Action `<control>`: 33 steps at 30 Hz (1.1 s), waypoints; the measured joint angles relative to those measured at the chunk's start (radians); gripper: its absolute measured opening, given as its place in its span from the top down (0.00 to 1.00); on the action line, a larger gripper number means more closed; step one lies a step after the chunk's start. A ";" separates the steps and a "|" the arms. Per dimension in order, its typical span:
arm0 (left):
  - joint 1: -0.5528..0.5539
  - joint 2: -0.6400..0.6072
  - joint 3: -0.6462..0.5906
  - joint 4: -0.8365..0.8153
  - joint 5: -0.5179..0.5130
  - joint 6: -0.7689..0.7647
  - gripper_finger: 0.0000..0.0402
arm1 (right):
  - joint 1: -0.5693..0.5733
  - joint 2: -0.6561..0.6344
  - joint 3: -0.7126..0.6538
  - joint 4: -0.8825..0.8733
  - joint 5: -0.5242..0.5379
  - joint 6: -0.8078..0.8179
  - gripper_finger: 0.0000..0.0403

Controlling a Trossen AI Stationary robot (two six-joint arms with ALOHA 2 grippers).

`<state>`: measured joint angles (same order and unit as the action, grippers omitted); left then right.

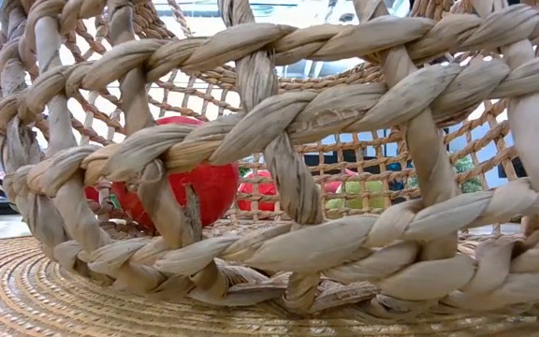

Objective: Build produce basket
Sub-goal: Put the apple into the basket

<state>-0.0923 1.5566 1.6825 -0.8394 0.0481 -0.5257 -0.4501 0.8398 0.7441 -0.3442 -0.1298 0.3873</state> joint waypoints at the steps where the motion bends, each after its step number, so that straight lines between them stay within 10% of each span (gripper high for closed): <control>1: -0.006 0.045 0.044 -0.044 0.008 0.023 0.42 | 0.001 0.000 0.000 0.000 0.000 -0.003 0.35; 9: -0.068 0.315 0.281 -0.351 0.049 0.192 0.42 | 0.006 0.000 0.000 -0.004 -0.001 -0.007 0.35; 23: -0.144 0.540 0.286 -0.305 0.197 0.400 0.41 | 0.006 0.000 0.000 -0.030 -0.001 0.003 0.35; 33: -0.212 0.560 0.286 -0.238 0.187 0.352 0.15 | 0.006 0.000 0.000 -0.048 0.000 0.008 0.35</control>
<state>-0.3042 2.1170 1.9682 -1.0770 0.2350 -0.1739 -0.4446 0.8395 0.7437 -0.3923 -0.1303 0.3950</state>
